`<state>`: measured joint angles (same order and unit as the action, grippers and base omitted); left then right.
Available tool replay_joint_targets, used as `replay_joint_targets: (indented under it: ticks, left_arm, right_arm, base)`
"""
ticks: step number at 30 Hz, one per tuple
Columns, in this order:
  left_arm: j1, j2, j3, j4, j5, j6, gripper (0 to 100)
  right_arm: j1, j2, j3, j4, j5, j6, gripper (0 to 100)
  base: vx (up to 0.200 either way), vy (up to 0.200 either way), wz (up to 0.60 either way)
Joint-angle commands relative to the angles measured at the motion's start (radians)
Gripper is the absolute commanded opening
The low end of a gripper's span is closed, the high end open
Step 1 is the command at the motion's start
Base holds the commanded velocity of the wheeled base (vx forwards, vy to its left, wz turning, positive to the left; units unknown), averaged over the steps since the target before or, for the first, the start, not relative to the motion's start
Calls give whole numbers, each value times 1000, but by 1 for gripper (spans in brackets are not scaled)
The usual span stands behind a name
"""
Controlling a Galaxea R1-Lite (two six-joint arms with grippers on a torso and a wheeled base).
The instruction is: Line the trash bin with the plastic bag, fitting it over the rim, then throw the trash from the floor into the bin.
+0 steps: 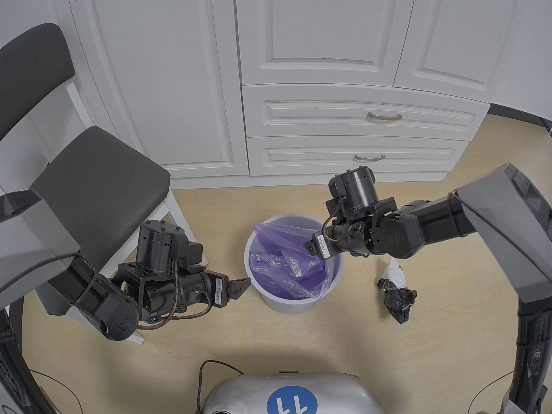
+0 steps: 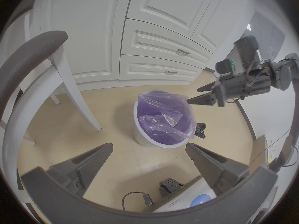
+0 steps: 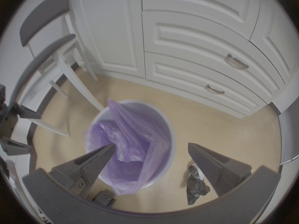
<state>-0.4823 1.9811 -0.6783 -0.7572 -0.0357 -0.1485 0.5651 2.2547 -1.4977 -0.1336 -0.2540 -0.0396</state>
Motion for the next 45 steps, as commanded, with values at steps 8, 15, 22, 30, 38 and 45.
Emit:
replay_joint_targets:
  ticks: [8,15,22,30,38,45]
  left_arm:
    - [2,53,0,-53,2,1,100]
    - [2,81,-6,-67,5,1,100]
    - [2,116,-3,-142,7,-5,100]
    - [-5,151,-23,-211,-4,-36,100]
    - [-51,277,-112,-307,8,-209,100]
    - [-42,291,-144,-307,11,-217,100]
  right_arm:
    - [-54,272,-222,48,-60,-6,100]
    - [-51,250,-268,51,-68,76,0]
    - [-11,154,-197,37,-68,167,0]
    - [73,22,-75,-24,-68,254,0]
    - [111,-67,74,-106,-67,245,0]
    - [108,-113,151,-162,-67,254,0]
  base:
    - [0,0,0]
    - [0,0,0]
    - [0,0,0]
    - [0,0,0]
    - [0,0,0]
    - [0,0,0]
